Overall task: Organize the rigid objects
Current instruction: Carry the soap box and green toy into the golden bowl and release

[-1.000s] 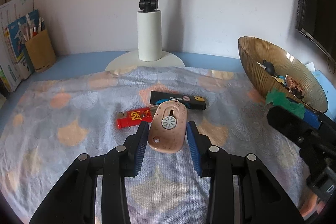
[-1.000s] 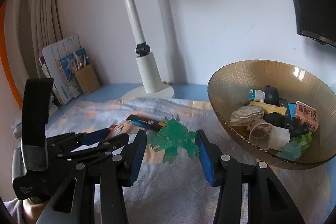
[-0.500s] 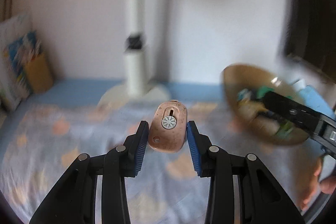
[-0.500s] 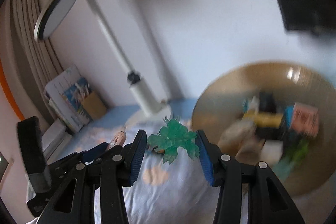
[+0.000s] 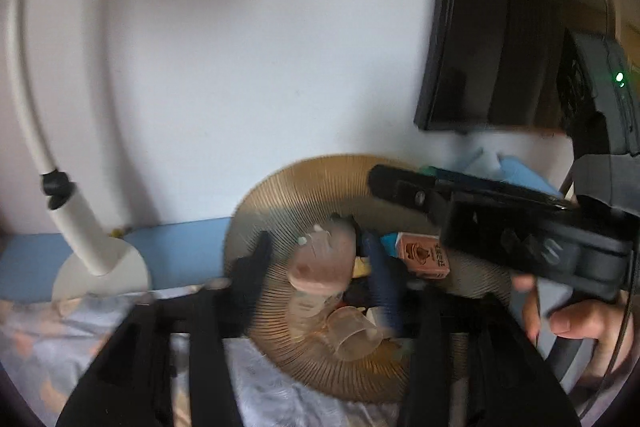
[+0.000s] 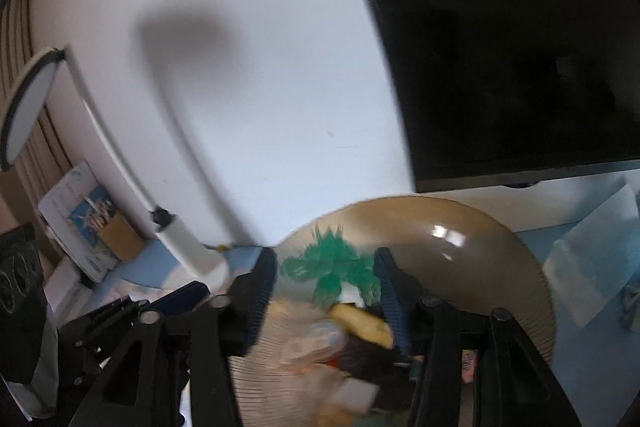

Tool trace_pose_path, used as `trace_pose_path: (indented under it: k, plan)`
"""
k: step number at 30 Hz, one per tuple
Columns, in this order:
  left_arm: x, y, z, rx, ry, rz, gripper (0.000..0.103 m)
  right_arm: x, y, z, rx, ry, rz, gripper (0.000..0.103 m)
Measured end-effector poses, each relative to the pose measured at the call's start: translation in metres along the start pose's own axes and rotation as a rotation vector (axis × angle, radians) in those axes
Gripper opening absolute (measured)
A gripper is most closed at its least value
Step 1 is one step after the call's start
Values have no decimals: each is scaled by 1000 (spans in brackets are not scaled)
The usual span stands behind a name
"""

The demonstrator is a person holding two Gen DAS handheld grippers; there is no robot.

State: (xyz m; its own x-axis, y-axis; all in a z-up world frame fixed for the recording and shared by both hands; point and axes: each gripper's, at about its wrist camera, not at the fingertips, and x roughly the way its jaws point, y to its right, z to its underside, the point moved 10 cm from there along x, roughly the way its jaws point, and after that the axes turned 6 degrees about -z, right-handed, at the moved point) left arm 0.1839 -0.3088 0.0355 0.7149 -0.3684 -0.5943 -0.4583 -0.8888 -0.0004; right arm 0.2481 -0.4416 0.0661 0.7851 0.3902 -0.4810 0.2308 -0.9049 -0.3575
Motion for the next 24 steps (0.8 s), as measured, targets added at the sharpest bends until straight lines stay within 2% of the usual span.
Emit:
trace_pose_path:
  k: [1, 3, 4, 7, 9, 11, 13, 15, 18, 21, 24]
  plan:
    - [7, 6, 5, -3, -34, 34, 103, 3, 5, 2, -9, -19, 14, 103]
    - [24, 11, 19, -34, -128, 101, 103, 3, 16, 5, -23, -39, 79, 103]
    - [29, 10, 27, -53, -164, 108, 102, 0, 19, 4, -28, -38, 96, 103]
    - [28, 4, 38, -68, -160, 69, 102, -8, 21, 3, -10, -37, 90, 103]
    - [17, 3, 41, -82, -109, 91, 102, -11, 19, 5, -9, -42, 111, 103]
    - [8, -13, 43, -104, -108, 1, 102, -10, 11, 10, -45, -60, 129, 103]
    - [-5, -33, 38, -119, -80, -50, 102, -9, -1, 14, -76, -75, 136, 103]
    - [-16, -58, 35, -118, -67, -109, 102, -12, -18, 12, -62, -71, 104, 103]
    - [-34, -111, 36, -177, -59, -193, 102, -17, -49, -4, -37, -47, 50, 103]
    - [-51, -164, 52, -259, -64, -251, 102, -12, -88, -11, -14, -43, -15, 103]
    - [-62, -213, 78, -311, -72, -301, 102, 3, -126, -1, 2, -76, -53, 103]
